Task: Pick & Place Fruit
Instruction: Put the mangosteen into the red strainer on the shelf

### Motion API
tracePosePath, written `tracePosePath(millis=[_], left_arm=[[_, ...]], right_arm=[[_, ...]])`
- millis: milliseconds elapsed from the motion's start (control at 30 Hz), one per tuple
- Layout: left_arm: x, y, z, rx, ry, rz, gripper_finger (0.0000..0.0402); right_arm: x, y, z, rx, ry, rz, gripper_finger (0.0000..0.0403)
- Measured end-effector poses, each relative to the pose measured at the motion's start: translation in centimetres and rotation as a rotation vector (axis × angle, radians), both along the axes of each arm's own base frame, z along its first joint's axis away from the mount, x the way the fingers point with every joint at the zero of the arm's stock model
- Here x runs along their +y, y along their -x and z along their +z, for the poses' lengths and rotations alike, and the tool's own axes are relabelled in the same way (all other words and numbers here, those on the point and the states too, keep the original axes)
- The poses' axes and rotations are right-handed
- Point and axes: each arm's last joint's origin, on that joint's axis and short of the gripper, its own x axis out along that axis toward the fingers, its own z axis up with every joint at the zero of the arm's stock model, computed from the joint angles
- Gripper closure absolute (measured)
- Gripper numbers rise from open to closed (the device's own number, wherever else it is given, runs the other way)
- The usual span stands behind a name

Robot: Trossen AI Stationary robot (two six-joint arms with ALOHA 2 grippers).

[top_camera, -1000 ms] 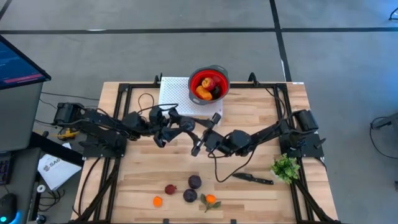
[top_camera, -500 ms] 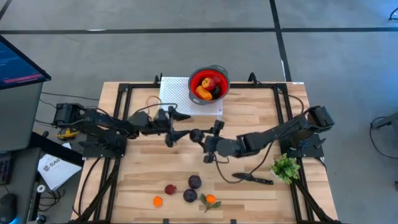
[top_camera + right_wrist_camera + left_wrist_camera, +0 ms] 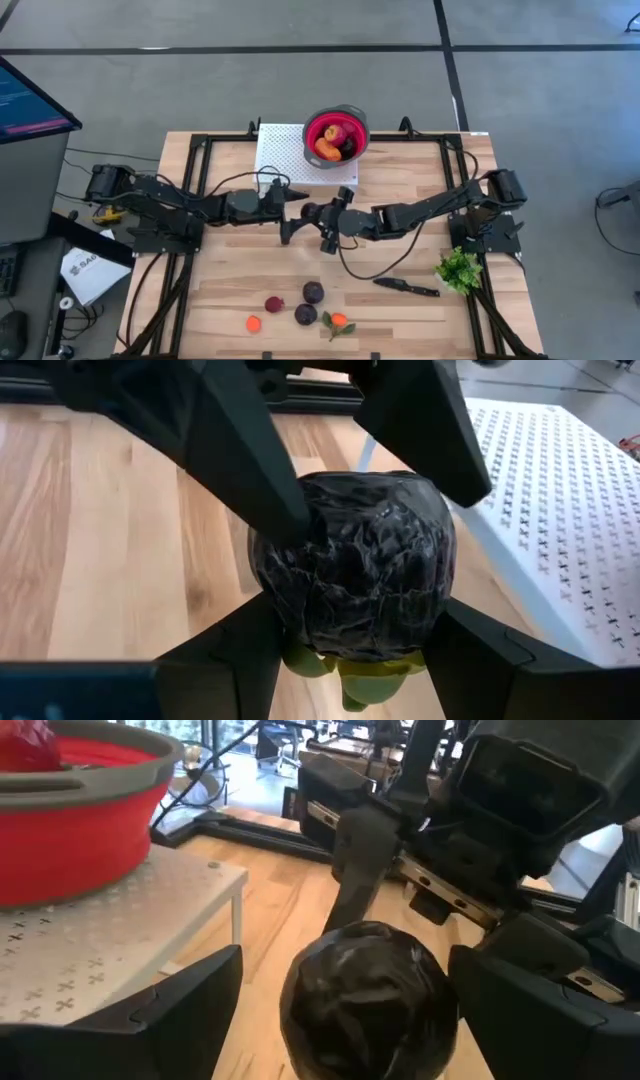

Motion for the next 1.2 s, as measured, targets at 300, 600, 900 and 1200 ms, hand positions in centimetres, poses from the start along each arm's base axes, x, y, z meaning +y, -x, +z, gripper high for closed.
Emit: tracePosePath(millis=[300, 600, 900, 1200], left_arm=[[0.0, -0.1, -0.2, 0.001, 0.034, 0.004, 0.0089], [0.1, -0.1, 0.0, -0.035, 0.125, 0.029, 0.0183], [1.0, -0.2, 0.7, -0.154, 0.381, -0.006, 0.0153], [1.4, -0.1, 3.5, -0.416, 0.478, -0.218, 0.0157]], right_arm=[[-0.2, -0.2, 0.4, -0.045, -0.006, -0.007, 0.0194], [-0.6, 0.0, -0.1, 0.029, 0.018, -0.009, 0.0146], [0.5, 2.2, -3.4, 0.032, 0.146, -0.103, 0.0121], [2.5, 2.6, 0.8, -0.409, 0.382, -0.063, 0.0121]])
